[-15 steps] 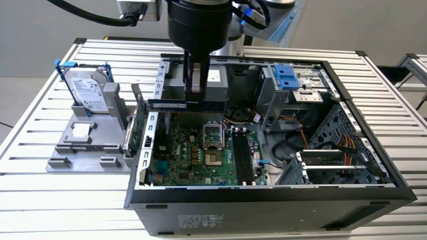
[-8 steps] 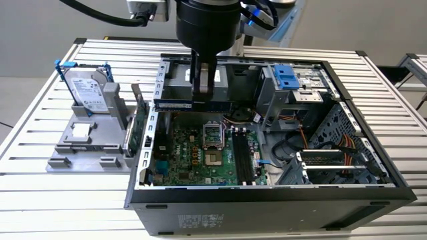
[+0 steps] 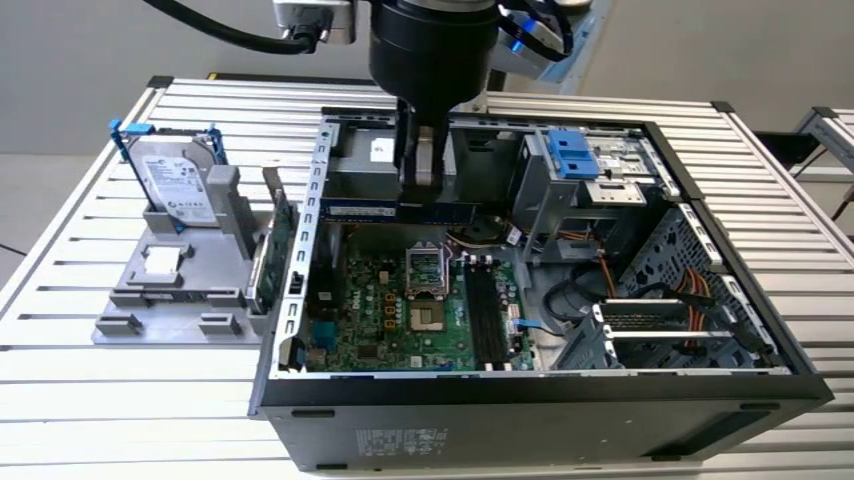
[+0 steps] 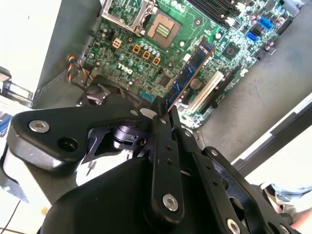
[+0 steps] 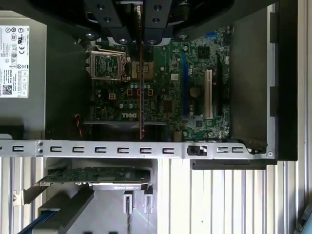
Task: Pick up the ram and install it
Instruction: 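Pick up the ram and move it above insertion slot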
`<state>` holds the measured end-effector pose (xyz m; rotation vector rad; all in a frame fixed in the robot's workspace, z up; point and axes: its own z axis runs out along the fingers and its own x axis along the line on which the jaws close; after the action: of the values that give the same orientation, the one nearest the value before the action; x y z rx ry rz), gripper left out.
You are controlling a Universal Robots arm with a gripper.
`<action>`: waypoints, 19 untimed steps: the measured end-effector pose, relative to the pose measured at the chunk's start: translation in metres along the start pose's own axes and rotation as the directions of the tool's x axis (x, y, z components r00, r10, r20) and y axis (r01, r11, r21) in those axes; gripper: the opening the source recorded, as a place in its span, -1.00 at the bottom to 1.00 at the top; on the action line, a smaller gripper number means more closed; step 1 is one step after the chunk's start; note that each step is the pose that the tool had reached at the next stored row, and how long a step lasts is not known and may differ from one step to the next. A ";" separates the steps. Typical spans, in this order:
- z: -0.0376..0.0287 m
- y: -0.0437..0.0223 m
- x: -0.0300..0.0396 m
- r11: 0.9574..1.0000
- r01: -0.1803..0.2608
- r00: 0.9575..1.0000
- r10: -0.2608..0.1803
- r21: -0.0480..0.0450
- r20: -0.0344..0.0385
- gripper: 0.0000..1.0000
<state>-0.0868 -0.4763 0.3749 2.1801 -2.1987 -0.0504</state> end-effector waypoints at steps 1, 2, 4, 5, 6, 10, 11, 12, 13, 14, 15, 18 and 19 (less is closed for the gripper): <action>0.0000 -0.0011 0.0000 1.000 0.000 1.000 0.000 0.000 0.000 -1.00; -0.0001 -0.0023 0.0000 1.000 0.000 1.000 0.000 0.000 0.000 -1.00; -0.0002 -0.0048 -0.0001 1.000 0.000 1.000 0.000 0.000 0.000 -1.00; -0.0003 -0.0061 -0.0001 1.000 0.000 1.000 0.000 0.000 0.000 -1.00; -0.0004 -0.0073 -0.0001 1.000 0.000 1.000 0.000 0.000 0.000 -1.00; -0.0007 -0.0121 -0.0001 1.000 0.000 1.000 0.000 0.000 0.000 -1.00; -0.0007 -0.0132 -0.0001 1.000 0.000 1.000 0.000 0.000 0.000 -1.00; -0.0007 -0.0145 -0.0001 1.000 0.000 1.000 0.000 0.000 0.000 -1.00; -0.0008 -0.0157 -0.0001 1.000 0.000 1.000 0.000 0.000 0.000 -1.00; -0.0009 -0.0168 -0.0001 1.000 0.000 1.000 0.000 0.000 0.000 -1.00; -0.0009 -0.0178 -0.0001 1.000 0.000 1.000 0.000 0.000 0.000 -1.00; -0.0011 -0.0210 -0.0002 1.000 0.000 1.000 0.000 0.000 0.000 -1.00; -0.0012 -0.0221 -0.0002 1.000 0.000 1.000 0.000 0.000 0.000 -1.00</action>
<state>-0.0647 -0.4763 0.3749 2.1796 -2.1991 -0.0506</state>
